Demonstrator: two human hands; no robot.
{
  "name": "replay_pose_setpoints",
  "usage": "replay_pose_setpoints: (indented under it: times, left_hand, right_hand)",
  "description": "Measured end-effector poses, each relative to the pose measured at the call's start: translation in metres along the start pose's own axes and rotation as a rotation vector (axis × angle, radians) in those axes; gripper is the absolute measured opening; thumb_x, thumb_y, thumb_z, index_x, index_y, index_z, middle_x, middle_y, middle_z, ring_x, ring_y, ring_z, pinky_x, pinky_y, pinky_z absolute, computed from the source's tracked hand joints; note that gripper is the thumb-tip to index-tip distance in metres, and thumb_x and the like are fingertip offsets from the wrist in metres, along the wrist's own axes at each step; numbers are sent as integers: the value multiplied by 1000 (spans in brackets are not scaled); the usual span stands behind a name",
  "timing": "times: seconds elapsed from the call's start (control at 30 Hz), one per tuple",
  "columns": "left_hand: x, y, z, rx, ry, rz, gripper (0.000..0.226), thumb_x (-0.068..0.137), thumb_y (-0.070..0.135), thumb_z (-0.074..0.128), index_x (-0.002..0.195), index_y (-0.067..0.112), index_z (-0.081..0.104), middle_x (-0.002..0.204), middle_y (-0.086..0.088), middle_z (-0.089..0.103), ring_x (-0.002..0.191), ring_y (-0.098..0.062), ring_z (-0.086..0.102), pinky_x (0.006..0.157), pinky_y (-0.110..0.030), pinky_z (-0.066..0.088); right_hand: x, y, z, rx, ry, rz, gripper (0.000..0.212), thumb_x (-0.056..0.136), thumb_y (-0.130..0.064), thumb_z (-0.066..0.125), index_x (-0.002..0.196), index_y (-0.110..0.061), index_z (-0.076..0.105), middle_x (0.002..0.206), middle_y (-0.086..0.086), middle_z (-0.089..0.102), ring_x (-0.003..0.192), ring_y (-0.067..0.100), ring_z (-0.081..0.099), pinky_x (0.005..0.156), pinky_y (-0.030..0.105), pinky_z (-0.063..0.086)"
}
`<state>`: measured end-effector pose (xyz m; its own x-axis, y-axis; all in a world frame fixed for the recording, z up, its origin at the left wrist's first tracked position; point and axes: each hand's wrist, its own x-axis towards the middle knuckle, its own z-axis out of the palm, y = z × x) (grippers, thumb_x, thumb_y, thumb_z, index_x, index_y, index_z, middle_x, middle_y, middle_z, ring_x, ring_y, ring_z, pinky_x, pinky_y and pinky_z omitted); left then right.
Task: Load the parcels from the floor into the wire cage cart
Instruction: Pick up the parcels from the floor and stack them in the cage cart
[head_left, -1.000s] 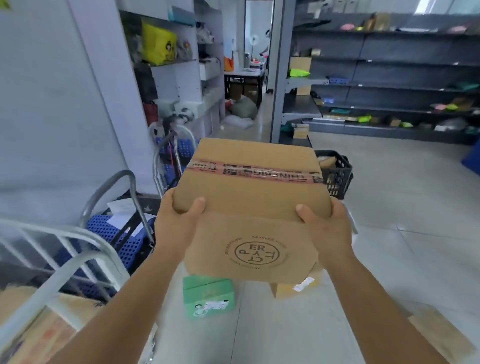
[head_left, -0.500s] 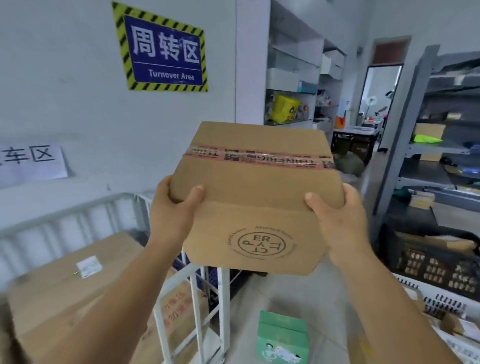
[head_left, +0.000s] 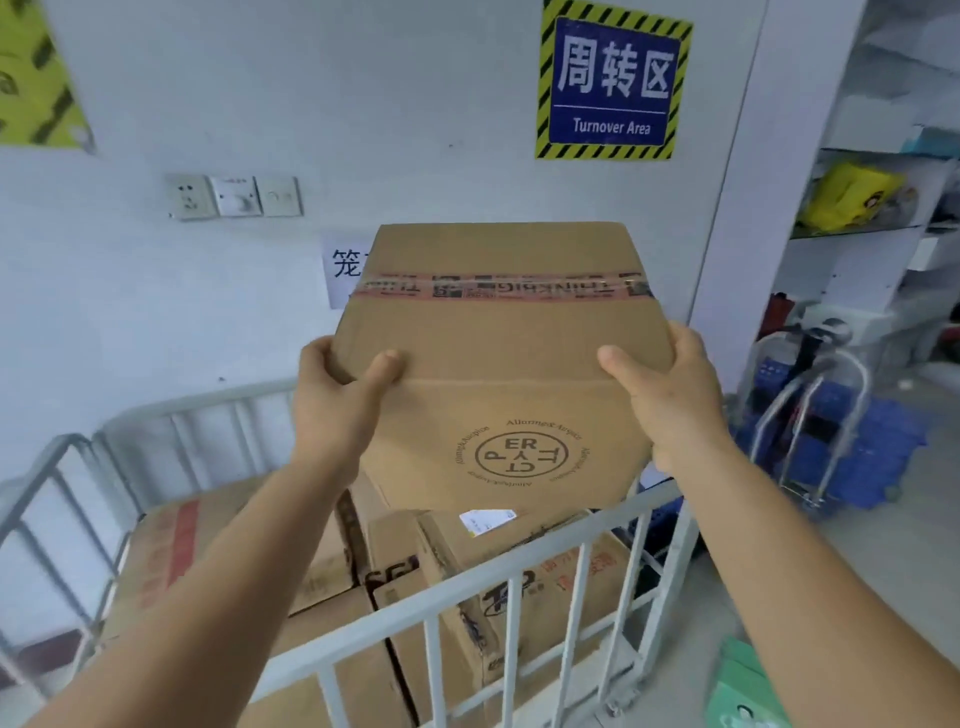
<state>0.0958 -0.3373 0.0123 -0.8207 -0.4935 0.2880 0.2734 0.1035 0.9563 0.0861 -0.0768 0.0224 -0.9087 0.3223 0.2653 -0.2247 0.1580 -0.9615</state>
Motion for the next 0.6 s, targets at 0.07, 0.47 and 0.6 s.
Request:
replay_pose_setpoints:
  times: [0.07, 0.47, 0.6]
  left_hand:
    - [11, -9, -39, 22, 49, -19, 48, 79, 33, 75, 114, 25, 45, 94, 11, 54, 83, -6, 57, 67, -22, 46]
    - [39, -71, -216, 251, 189, -197, 26, 79, 27, 75, 81, 32, 50, 88, 10, 59, 78, -11, 60, 64, -27, 48]
    - [46, -108, -253, 348, 231, -355, 30, 75, 28, 78, 81, 28, 49, 91, 1, 61, 81, -20, 62, 75, -38, 55]
  right_hand:
    - [-10, 1, 41, -5, -52, 13, 41, 77, -36, 76, 108, -36, 48, 115, -4, 61, 96, 17, 63, 82, 46, 57]
    - [-60, 43, 230, -78, -387, 206, 75, 69, -41, 80, 134, -27, 46, 121, -5, 63, 105, 20, 63, 91, 48, 54]
    - [-67, 78, 277, -153, -499, 297, 50, 75, -32, 80, 117, -26, 54, 107, -5, 66, 98, 19, 63, 88, 44, 54]
